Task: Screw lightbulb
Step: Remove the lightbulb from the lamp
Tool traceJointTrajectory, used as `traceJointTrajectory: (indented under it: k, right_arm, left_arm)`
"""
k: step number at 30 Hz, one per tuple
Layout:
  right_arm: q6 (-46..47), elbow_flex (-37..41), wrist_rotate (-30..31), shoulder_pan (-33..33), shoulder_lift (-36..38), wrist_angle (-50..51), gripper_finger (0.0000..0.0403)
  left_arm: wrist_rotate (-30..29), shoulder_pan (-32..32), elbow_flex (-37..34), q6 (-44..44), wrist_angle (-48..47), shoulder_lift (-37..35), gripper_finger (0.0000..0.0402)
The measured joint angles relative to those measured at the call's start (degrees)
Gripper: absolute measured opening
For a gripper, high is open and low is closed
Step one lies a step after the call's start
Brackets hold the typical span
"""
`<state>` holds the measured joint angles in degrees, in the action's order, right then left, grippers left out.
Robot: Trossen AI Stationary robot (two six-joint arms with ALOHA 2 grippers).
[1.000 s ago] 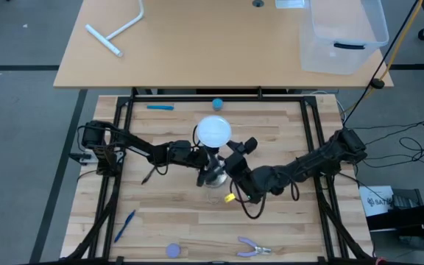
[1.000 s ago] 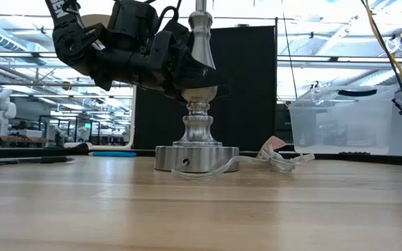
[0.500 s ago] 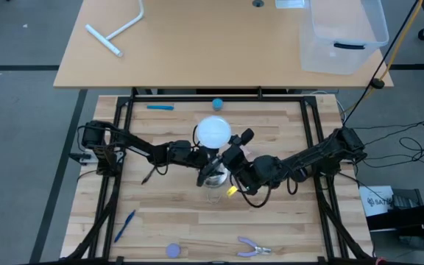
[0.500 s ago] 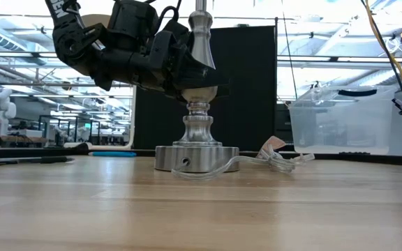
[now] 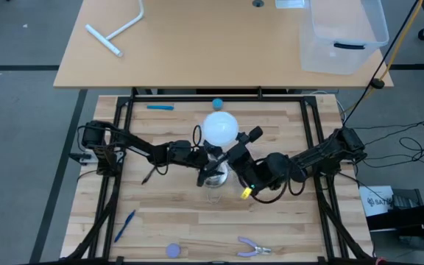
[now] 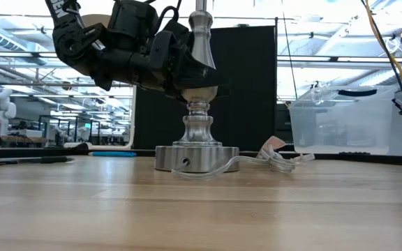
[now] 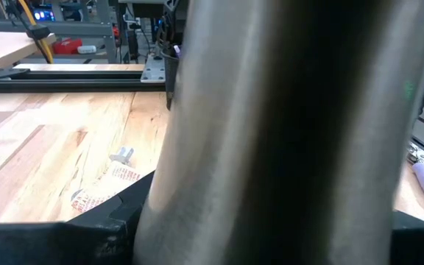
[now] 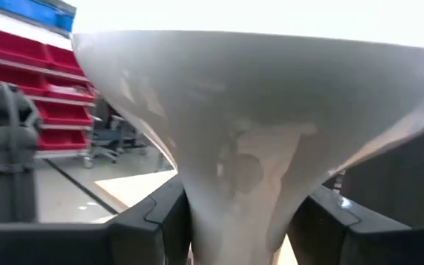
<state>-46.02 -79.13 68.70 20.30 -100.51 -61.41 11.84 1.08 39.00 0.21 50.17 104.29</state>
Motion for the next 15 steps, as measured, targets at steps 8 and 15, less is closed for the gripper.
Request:
traceJointTrajectory:
  k: [8,15]
  right_arm:
    - [-10.5,0.0,7.8,1.2,0.0,-6.6,0.015]
    - [-12.8,0.0,12.7,0.7,0.0,-6.6,0.0153]
  left_arm:
    - [0.0,0.0,0.0,0.0,0.0,0.0,0.0258]
    - [-0.1,0.0,0.0,0.0,0.0,0.0,0.0258]
